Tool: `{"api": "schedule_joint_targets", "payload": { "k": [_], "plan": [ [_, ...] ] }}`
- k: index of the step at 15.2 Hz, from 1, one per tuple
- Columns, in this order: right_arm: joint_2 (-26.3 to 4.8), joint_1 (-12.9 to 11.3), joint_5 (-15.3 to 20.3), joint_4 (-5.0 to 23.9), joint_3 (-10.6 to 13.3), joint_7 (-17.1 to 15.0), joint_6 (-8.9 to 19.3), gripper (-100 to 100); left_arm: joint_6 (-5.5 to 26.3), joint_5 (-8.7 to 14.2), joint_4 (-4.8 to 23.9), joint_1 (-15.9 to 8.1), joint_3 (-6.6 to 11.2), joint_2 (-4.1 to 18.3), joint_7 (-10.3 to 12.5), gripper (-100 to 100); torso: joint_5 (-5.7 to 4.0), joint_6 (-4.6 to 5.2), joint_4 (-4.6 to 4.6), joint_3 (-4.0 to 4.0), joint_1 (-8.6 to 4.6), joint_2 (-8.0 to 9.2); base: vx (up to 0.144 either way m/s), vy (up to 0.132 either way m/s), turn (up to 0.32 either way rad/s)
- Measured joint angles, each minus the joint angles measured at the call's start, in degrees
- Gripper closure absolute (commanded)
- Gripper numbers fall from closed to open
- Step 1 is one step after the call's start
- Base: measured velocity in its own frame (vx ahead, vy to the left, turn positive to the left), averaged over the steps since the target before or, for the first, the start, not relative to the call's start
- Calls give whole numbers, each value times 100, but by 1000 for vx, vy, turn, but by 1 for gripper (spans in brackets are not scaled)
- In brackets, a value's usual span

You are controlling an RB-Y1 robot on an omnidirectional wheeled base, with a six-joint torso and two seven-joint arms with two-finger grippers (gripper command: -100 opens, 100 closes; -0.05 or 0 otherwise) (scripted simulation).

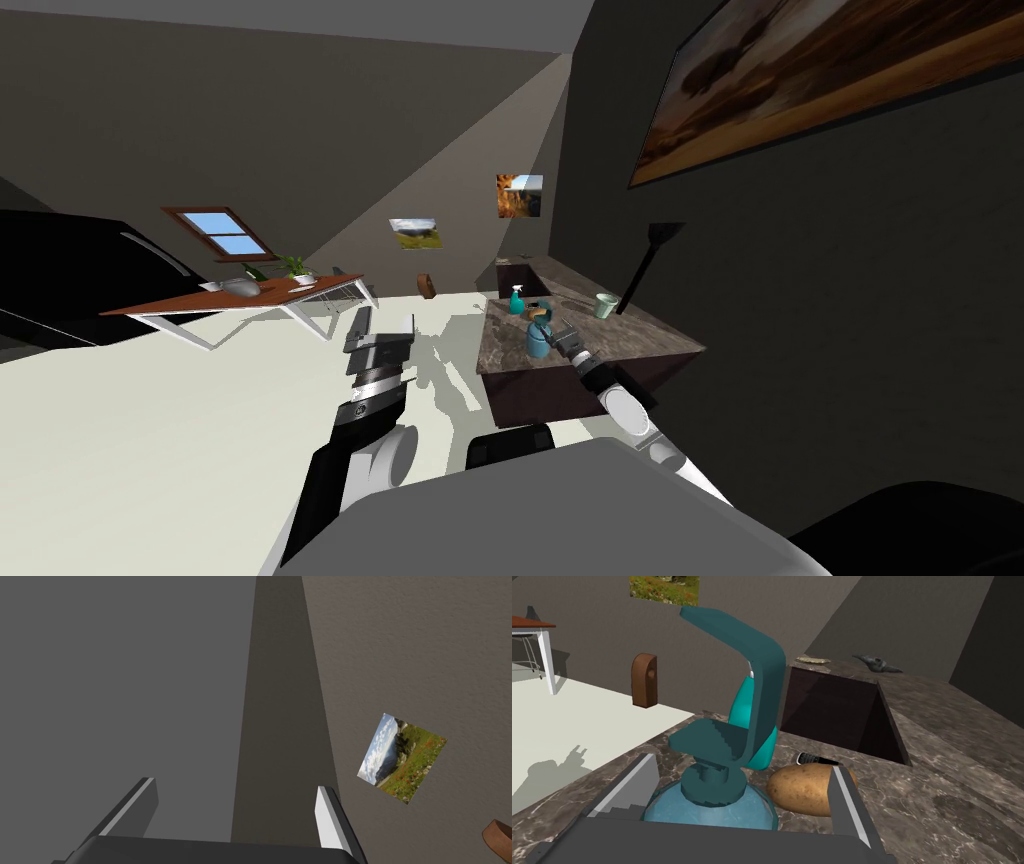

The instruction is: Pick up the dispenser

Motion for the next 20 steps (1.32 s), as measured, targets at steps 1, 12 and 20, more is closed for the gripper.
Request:
{"api": "schedule_joint_targets", "payload": {
  "k": [1,12,20],
  "plan": [
    [-19,-5,-74,7,13,-39,42,-100,0,0,0,0,0,0,0,0,0,0,0,0,-1,0,26,-34,58],
    [-373,75,-803,-112,95,-485,471,-100,0,0,0,2,0,-1,0,0,8,7,-2,-5,39,-9,35,-10,0],
    [-475,86,-908,-141,106,-464,434,100,0,0,0,0,0,0,0,0,5,-2,6,10,13,15,-4,-6,17]
  ]
}}
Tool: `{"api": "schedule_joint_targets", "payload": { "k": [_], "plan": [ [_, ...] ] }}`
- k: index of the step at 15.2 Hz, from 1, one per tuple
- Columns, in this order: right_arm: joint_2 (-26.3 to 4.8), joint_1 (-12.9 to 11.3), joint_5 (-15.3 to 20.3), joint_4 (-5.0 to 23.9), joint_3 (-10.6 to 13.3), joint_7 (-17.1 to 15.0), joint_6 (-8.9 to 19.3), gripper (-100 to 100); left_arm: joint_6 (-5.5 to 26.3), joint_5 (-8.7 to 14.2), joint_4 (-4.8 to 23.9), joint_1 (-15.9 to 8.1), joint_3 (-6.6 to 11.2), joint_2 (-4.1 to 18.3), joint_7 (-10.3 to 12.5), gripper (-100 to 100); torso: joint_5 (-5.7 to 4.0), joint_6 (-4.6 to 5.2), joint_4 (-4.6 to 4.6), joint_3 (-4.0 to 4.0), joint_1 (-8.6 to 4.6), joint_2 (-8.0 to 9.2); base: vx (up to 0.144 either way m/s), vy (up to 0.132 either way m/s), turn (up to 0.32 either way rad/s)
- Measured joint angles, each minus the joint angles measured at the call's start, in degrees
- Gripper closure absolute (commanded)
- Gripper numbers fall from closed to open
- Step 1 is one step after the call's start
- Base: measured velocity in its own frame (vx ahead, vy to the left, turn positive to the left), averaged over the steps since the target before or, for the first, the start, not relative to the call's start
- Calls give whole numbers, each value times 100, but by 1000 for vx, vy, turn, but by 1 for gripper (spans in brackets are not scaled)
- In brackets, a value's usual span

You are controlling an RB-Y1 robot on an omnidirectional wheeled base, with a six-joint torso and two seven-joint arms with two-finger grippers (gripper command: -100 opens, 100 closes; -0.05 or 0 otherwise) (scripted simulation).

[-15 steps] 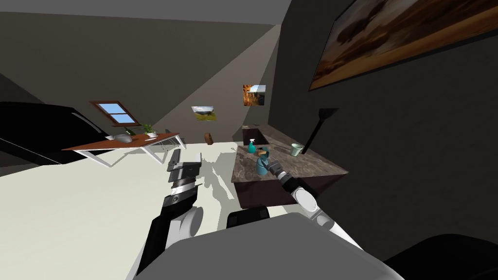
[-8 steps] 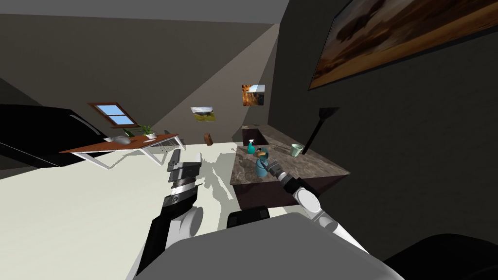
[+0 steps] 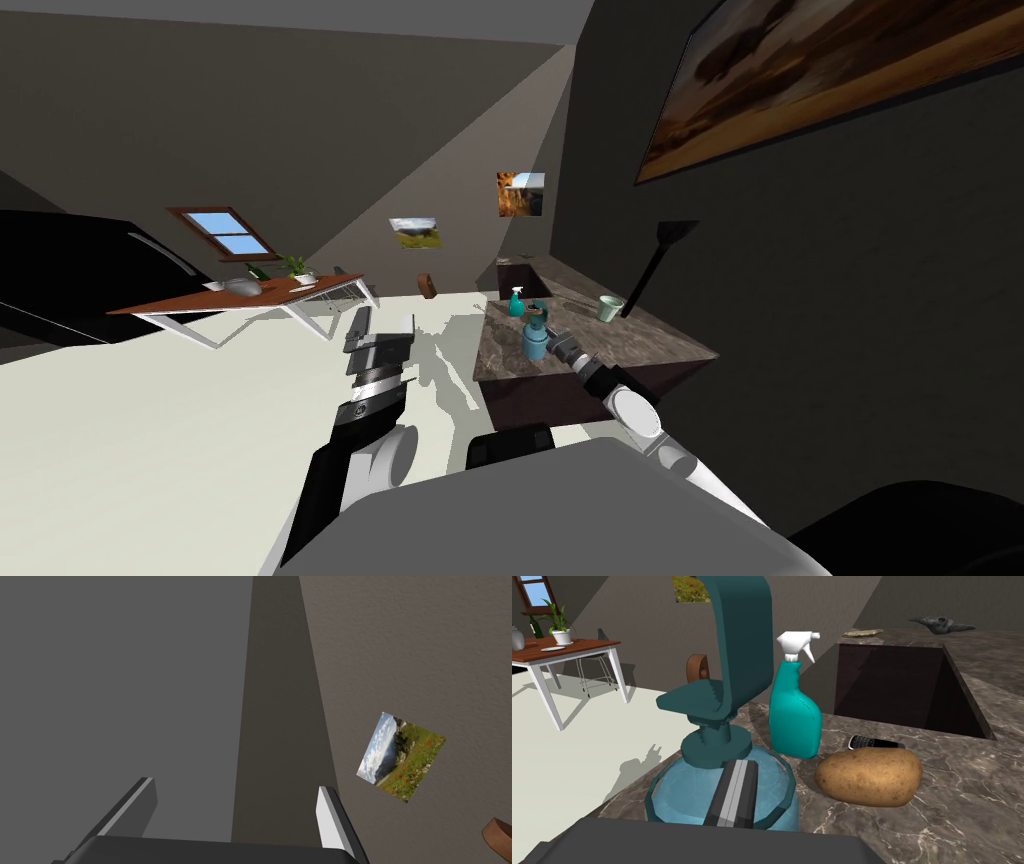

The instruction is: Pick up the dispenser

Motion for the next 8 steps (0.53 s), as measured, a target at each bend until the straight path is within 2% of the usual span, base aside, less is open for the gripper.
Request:
{"api": "schedule_joint_targets", "payload": {
  "k": [2,3,5,8],
  "plan": [
    [89,-29,91,48,14,-13,3,100,0,0,0,-1,0,0,0,0,-2,-2,1,3,-8,6,-29,-41,107],
    [112,-36,117,61,17,-26,15,-100,0,0,0,0,0,0,0,0,-2,0,2,4,-8,6,-25,-25,132],
    [25,-35,121,63,-90,-103,98,-100,0,0,0,-1,0,0,0,0,-3,-1,2,6,-13,10,-44,-60,171],
    [-250,-72,-88,108,-185,-126,149,-100,0,0,0,-1,0,0,0,0,-5,-1,3,8,-23,14,-45,-54,181]
  ]
}}
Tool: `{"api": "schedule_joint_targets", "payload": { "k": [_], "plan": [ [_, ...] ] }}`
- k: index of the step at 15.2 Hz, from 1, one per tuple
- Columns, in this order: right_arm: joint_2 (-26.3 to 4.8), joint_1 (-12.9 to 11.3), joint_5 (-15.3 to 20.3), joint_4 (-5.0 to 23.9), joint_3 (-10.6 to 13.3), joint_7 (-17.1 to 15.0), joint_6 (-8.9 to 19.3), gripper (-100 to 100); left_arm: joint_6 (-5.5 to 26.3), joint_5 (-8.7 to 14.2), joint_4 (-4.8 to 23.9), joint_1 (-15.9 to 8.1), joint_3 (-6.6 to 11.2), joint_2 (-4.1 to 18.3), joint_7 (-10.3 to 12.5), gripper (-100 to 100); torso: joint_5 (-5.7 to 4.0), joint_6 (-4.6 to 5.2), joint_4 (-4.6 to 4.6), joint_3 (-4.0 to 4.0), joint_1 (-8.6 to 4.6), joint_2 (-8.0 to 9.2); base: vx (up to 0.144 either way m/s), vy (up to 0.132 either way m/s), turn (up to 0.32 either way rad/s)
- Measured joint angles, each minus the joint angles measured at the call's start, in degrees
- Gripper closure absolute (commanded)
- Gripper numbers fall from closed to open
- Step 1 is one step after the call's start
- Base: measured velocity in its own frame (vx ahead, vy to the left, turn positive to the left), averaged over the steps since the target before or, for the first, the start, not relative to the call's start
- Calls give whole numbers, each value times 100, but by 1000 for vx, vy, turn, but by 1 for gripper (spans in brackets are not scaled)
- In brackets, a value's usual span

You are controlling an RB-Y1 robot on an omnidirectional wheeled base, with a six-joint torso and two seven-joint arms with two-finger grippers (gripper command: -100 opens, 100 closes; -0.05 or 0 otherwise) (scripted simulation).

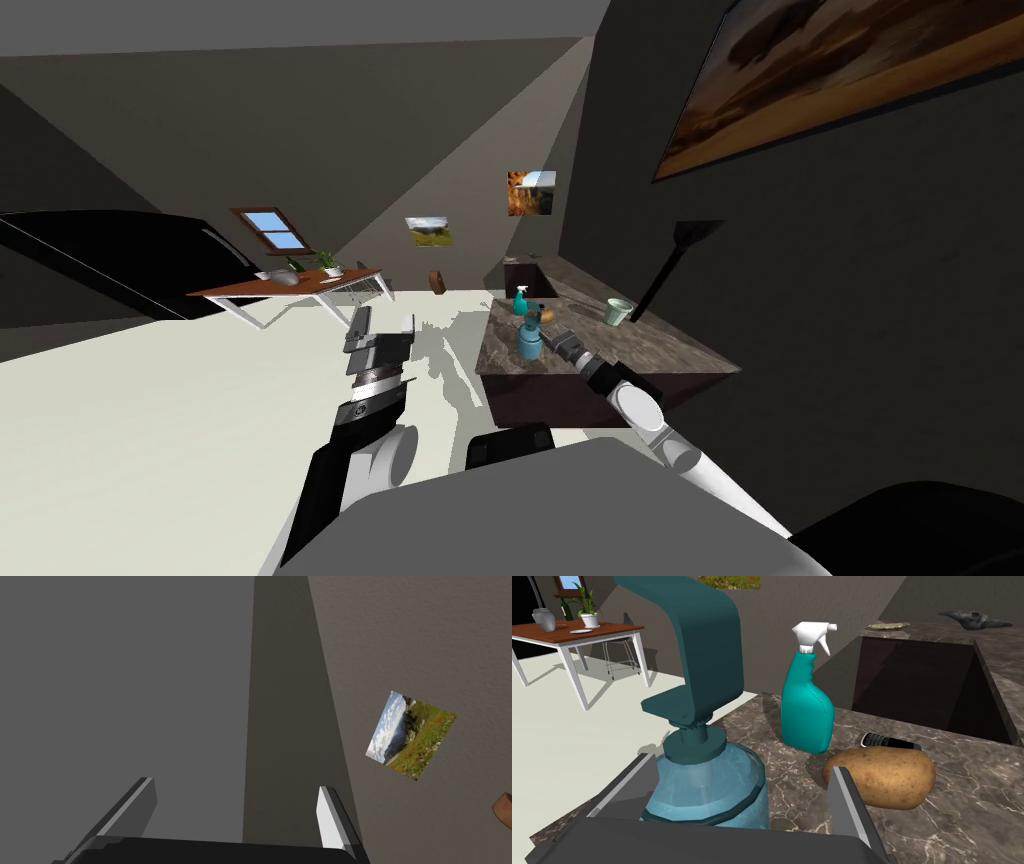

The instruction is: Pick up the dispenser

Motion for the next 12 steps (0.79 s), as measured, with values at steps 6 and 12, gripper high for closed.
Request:
{"api": "schedule_joint_targets", "payload": {
  "k": [6,12],
  "plan": [
    [-366,-93,25,95,-330,-379,304,-100,0,0,0,0,0,0,0,0,5,-1,0,-1,23,-3,-42,-1,216],
    [-783,-129,-147,151,-593,-548,491,-100,0,0,0,0,0,0,0,0,4,-1,-1,-2,17,-4,-36,-18,183]
  ]
}}
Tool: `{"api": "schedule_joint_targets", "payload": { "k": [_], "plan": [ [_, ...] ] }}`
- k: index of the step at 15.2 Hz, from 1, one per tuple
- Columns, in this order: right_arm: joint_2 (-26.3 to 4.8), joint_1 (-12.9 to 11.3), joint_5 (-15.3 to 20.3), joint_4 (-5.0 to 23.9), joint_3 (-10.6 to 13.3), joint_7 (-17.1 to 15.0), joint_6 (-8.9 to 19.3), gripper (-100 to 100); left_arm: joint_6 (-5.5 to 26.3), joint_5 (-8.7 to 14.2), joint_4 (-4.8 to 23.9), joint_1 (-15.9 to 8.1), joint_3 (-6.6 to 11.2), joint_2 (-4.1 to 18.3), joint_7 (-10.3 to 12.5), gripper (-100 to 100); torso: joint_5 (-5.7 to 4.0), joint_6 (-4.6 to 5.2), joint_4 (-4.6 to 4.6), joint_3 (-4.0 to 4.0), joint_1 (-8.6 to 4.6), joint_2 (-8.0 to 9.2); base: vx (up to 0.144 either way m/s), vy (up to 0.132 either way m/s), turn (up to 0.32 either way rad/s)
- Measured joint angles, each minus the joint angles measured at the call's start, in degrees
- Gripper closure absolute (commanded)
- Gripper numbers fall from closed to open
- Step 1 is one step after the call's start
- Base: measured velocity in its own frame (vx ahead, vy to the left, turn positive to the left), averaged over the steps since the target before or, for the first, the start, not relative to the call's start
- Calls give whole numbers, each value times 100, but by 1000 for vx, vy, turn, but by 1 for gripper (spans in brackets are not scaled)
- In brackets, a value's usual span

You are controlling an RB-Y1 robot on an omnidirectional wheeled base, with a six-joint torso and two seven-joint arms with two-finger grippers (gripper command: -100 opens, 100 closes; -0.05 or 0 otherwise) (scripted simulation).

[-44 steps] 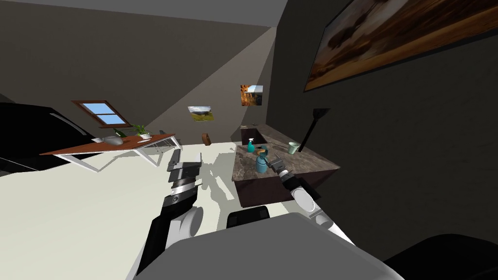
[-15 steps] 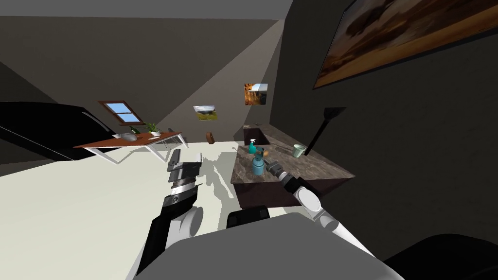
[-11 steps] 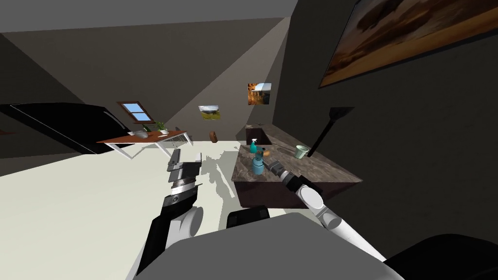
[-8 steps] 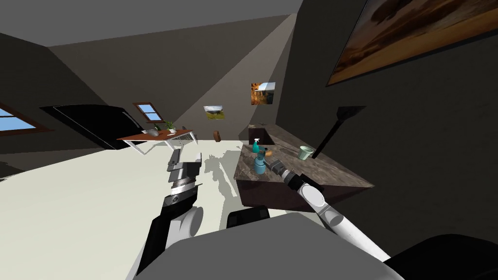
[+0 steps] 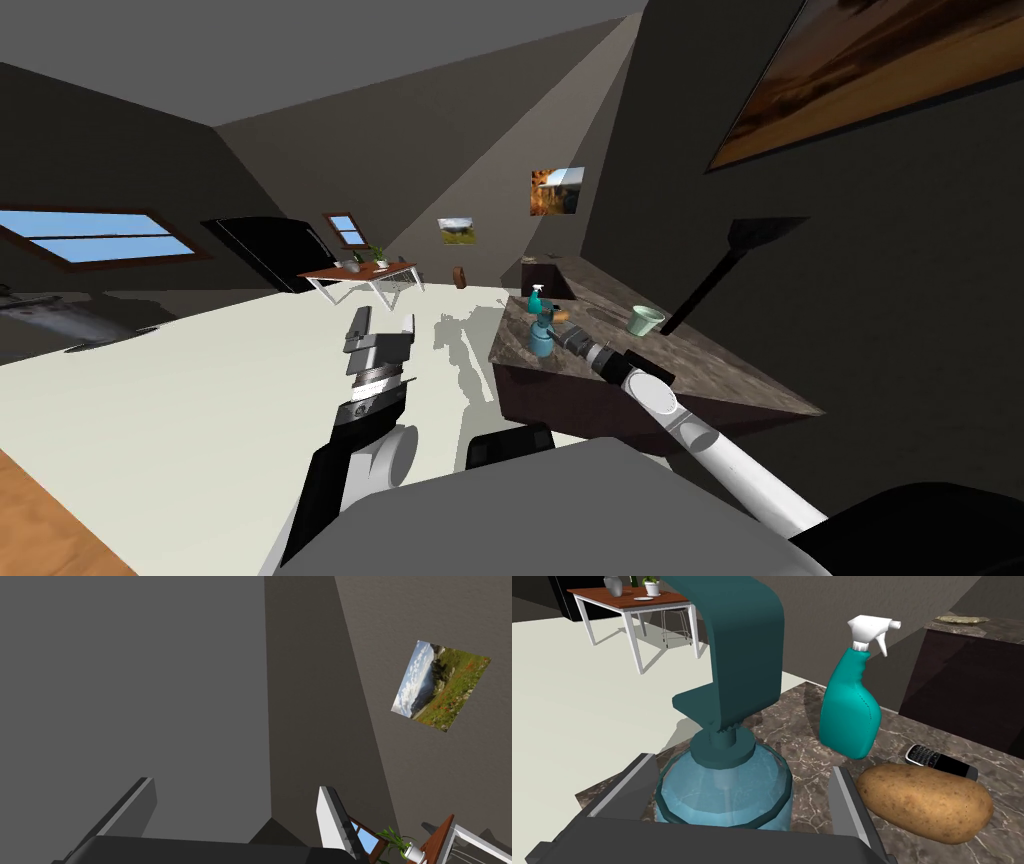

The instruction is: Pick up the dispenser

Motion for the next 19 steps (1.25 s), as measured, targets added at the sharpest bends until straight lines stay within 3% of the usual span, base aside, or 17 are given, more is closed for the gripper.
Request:
{"api": "schedule_joint_targets", "payload": {
  "k": [12,16,17,19],
  "plan": [
    [-564,-82,-325,146,-402,-171,318,-100,0,0,0,1,0,0,0,0,0,3,-2,-5,4,-9,-21,-7,136],
    [-586,-289,-288,421,-492,-323,341,-100,0,0,0,1,0,-1,0,0,5,1,-5,-12,29,-21,4,47,111],
    [-582,-298,-296,440,-497,-314,346,100,0,0,0,1,0,0,0,0,5,3,-5,-12,26,-21,0,-19,-139],
    [-561,-180,-314,283,-437,-242,333,100,0,0,-1,2,1,0,0,0,0,13,-3,-9,-4,-16,6,-40,-139]
  ]
}}
